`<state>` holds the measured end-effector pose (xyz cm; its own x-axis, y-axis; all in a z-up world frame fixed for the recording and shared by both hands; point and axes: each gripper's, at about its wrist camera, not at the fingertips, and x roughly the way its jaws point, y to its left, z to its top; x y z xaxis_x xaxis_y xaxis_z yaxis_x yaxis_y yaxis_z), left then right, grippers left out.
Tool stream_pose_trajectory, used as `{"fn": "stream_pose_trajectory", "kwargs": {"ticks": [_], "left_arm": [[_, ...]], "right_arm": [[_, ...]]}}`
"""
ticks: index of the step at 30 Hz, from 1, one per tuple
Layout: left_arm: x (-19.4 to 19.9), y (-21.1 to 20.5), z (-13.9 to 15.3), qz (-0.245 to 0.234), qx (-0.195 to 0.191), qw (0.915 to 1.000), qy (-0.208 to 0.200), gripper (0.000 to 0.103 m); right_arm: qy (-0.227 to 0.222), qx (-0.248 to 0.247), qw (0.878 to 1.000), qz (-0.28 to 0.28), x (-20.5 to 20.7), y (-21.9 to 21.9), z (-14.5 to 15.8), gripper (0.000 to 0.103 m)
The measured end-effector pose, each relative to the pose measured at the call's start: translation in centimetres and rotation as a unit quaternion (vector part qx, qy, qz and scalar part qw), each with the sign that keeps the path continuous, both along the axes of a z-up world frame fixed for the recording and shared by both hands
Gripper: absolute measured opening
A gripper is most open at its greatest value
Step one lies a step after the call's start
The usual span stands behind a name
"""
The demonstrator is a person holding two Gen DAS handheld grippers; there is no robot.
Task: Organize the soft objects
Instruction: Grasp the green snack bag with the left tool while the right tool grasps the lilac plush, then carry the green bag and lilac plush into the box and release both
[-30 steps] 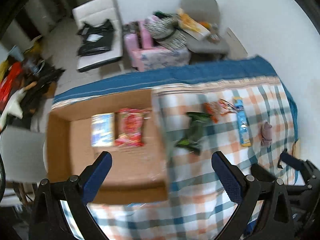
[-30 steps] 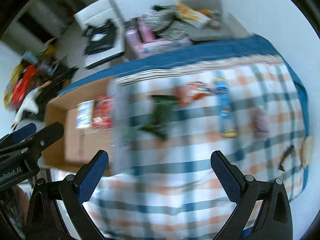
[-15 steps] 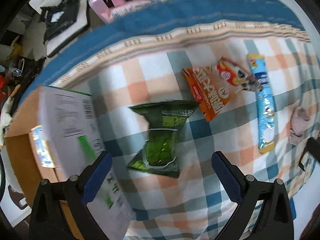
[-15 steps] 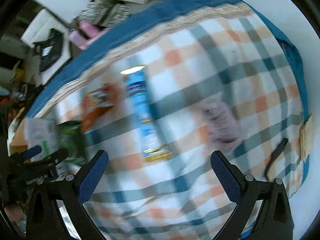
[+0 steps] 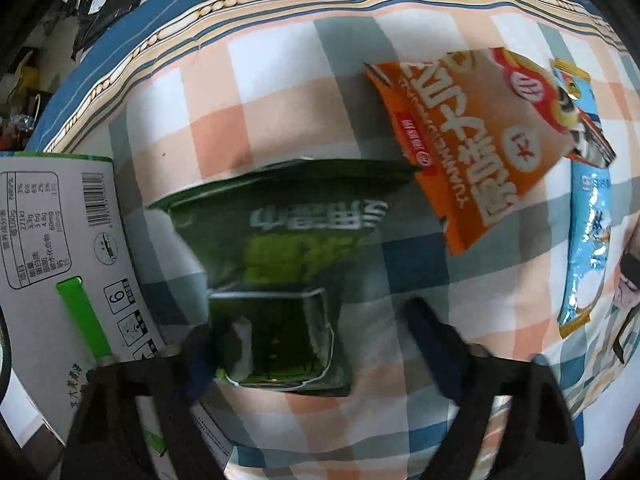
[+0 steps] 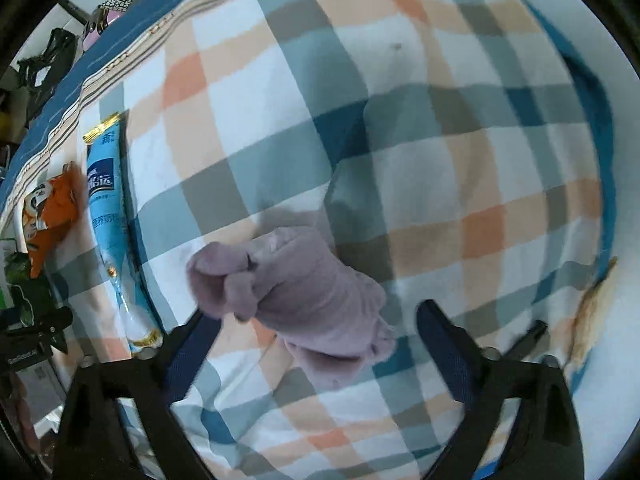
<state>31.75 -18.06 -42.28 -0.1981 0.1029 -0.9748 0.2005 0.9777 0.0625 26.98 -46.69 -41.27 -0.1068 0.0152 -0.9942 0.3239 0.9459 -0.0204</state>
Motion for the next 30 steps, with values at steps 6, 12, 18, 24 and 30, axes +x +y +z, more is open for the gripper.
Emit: {"fn": "stream_pose_trajectory", "kwargs": {"ticks": [6, 12, 18, 24, 30], "left_arm": [[-0.3, -0.2, 0.2, 0.005, -0.011, 0.9999, -0.003, 0.048], [-1.1, -0.6, 0.5, 0.009, -0.014, 0.9998, -0.012, 0.039], [-2.3, -1.2, 2.3, 0.018, -0.019, 0.9995, -0.02, 0.037], [-5.7, -1.3, 5.6, 0.013, -0.041, 0.9982, -0.041, 0.037], [-10.7, -0.6, 10.1, 0.011, -0.075, 0.9948, -0.068, 0.037]], "right_arm": [[0.0, 0.0, 1.0, -0.008, -0.1, 0.2, -0.9, 0.065], [0.005, 0.003, 1.0, -0.02, -1.1, 0.4, -1.1, 0.042], [0.003, 0.0, 1.0, -0.023, -2.3, 1.3, -0.2, 0.037], [-0.03, 0.015, 0.999, -0.018, -4.1, 2.9, 3.7, 0.037], [-0.064, 0.054, 0.996, 0.007, -6.5, 8.1, 8.5, 0.037]]}}
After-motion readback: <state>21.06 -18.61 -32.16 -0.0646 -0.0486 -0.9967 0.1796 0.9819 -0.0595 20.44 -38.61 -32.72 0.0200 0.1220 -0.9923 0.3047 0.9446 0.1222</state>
